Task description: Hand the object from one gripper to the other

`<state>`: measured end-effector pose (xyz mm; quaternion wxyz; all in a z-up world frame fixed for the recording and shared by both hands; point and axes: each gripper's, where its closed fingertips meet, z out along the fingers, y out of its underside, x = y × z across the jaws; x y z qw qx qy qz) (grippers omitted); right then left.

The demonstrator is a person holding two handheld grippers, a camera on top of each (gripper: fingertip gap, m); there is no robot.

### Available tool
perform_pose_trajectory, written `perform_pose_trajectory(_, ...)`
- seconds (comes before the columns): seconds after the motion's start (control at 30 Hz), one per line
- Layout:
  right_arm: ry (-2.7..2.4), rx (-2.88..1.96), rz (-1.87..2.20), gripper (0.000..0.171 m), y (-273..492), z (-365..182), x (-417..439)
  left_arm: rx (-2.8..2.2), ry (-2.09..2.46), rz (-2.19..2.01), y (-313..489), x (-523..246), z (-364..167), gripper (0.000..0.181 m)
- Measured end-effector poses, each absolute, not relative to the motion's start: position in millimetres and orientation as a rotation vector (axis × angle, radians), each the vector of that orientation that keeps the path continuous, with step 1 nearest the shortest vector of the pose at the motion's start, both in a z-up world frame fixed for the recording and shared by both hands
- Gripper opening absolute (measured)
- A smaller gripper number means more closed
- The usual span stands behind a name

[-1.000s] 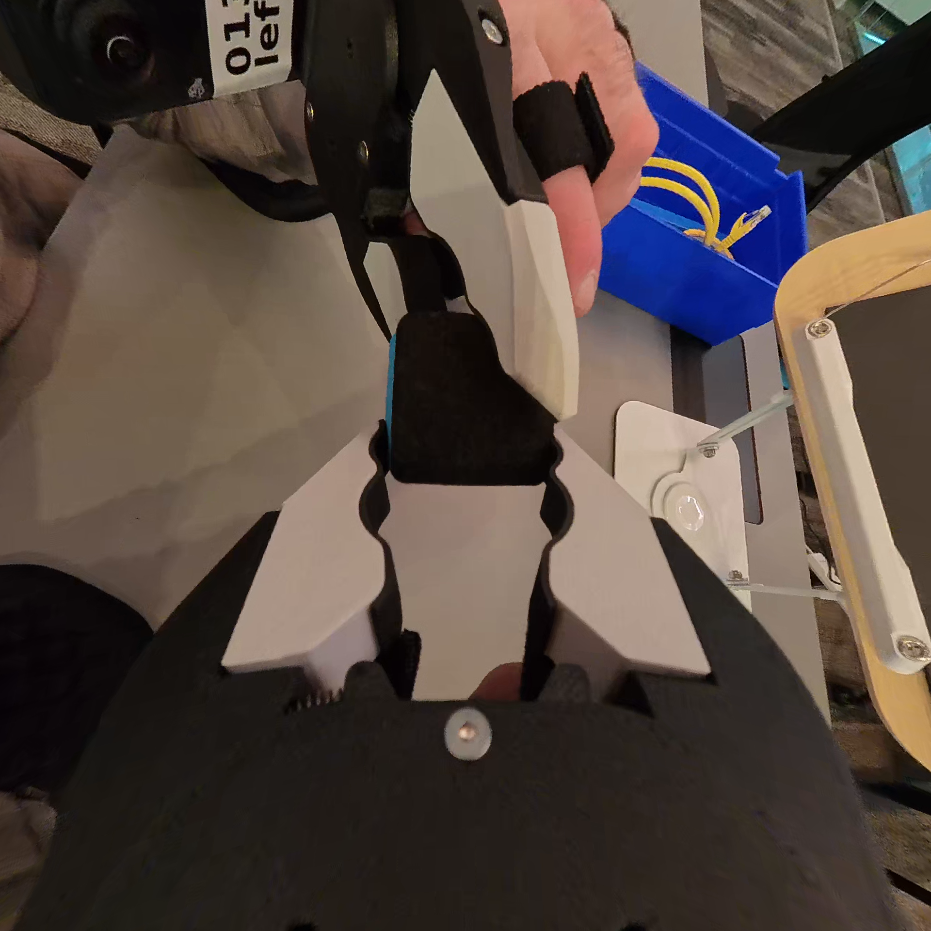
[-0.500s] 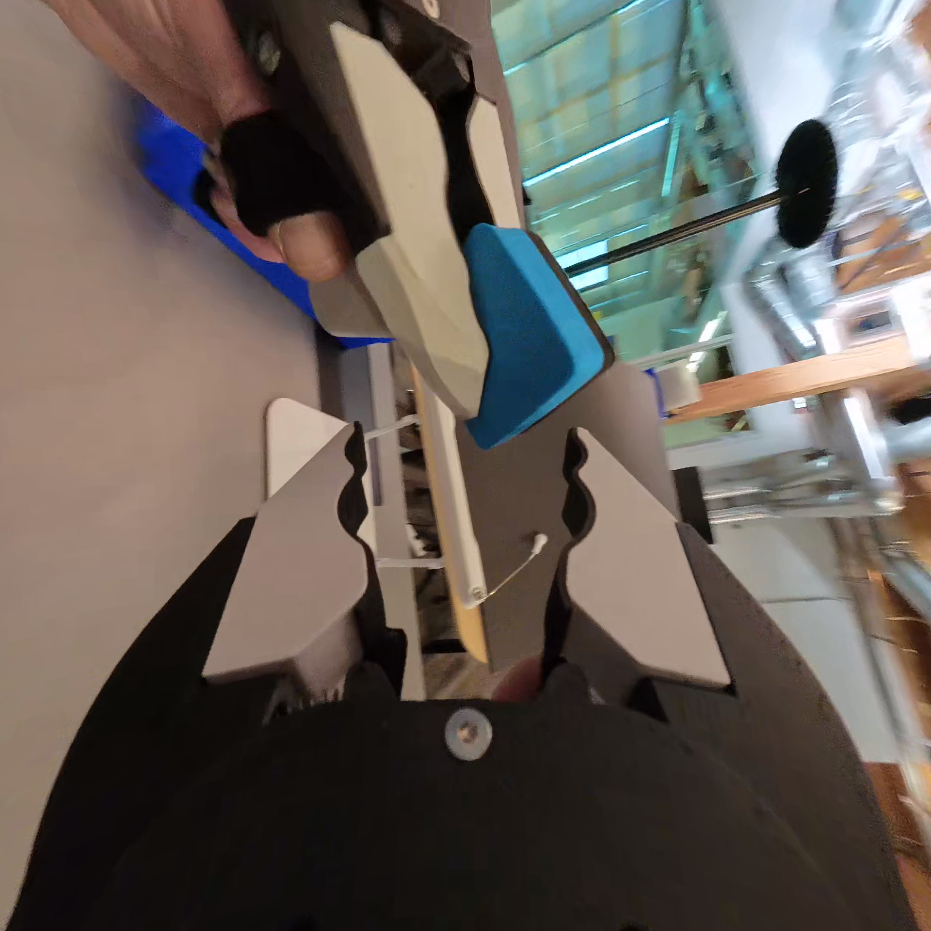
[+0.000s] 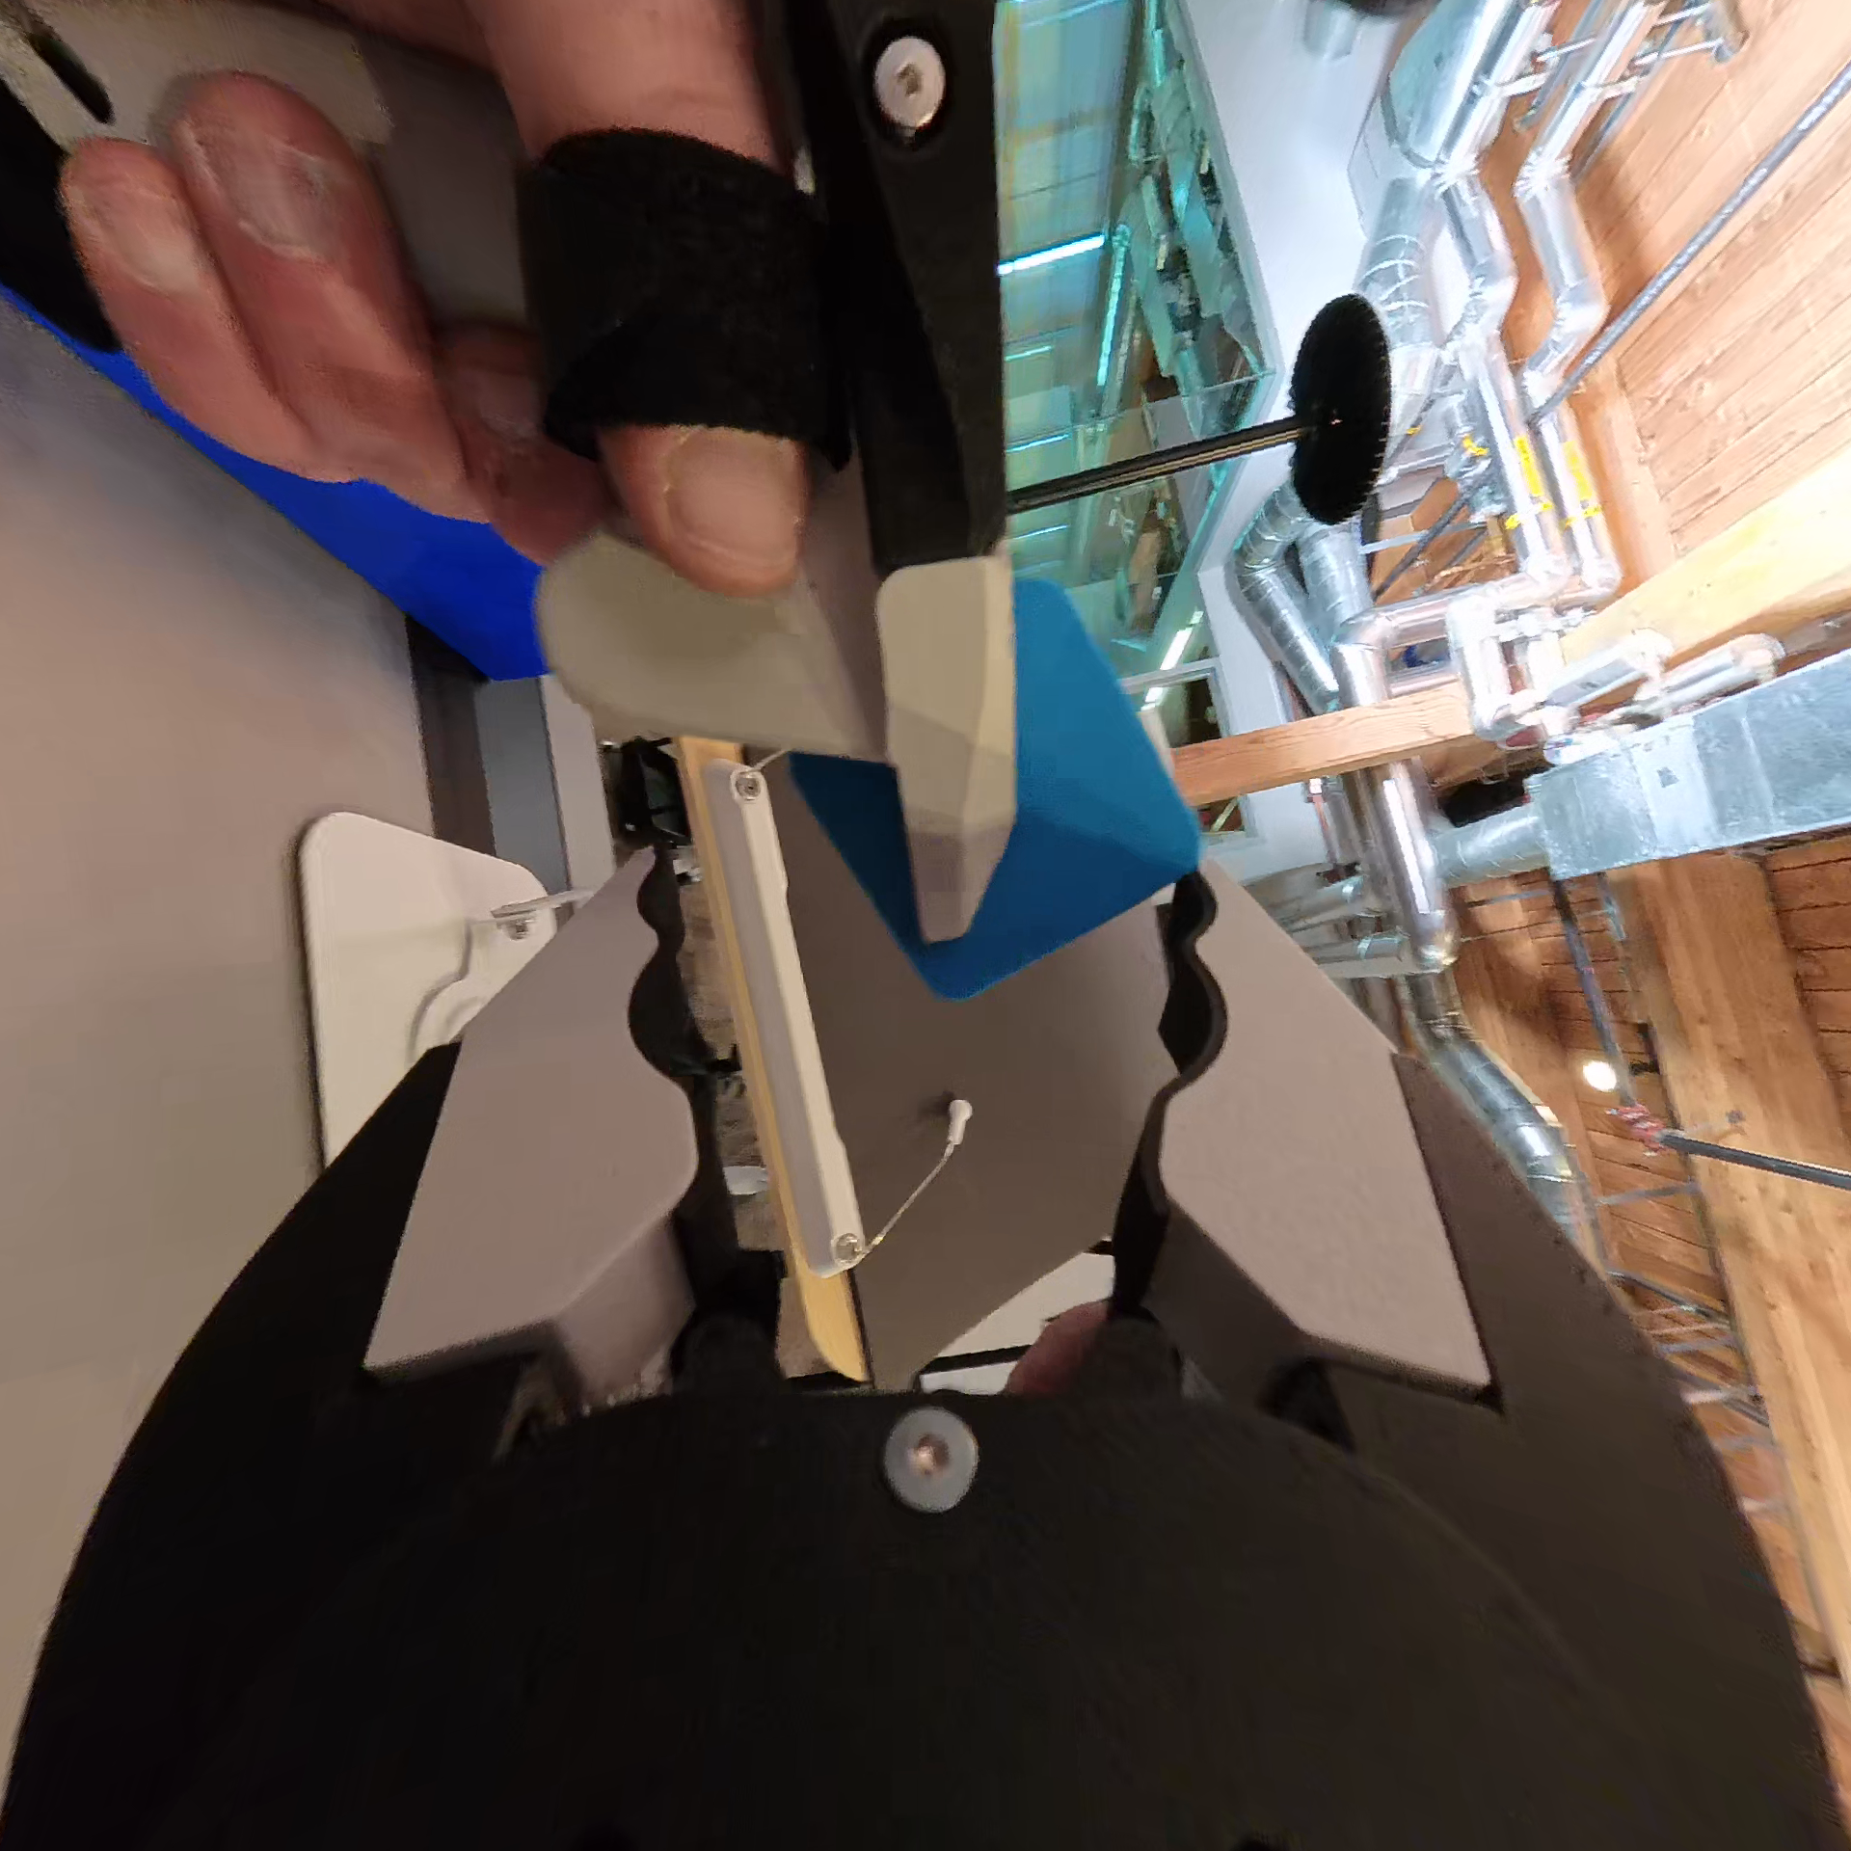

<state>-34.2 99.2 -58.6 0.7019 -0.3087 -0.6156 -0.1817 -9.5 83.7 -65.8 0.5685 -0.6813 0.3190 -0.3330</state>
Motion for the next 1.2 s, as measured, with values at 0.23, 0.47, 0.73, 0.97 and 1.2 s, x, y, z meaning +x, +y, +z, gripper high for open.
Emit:
perform_pose_trajectory(0.23,-1.369,-0.561,-0.509,0.073,94.5,-60.7,-39.2,-1.699,0.805,-0.865,79.9,1.9,-85.0,0.026)
perform_pose_trajectory(0.47,-1.407,-0.619,-0.437,0.062,98.4,-75.4,-41.5,-1.751,0.842,-0.900,81.0,-1.2,-96.6,0.025)
perform_pose_trajectory(0.73,-1.370,-0.895,-0.067,0.062,110.6,-71.5,-20.3,-1.454,0.997,-0.493,78.8,-4.1,-69.8,0.046)
perform_pose_trajectory(0.97,-1.496,-1.017,0.021,0.062,112.8,-94.2,-10.3,-1.275,1.216,0.230,83.8,-14.5,-72.8,0.061)
perform_pose_trajectory(1.2,-1.502,-1.024,0.059,0.062,107.7,-92.5,-10.7,-1.200,1.237,0.315,84.5,-16.3,-72.4,0.055)
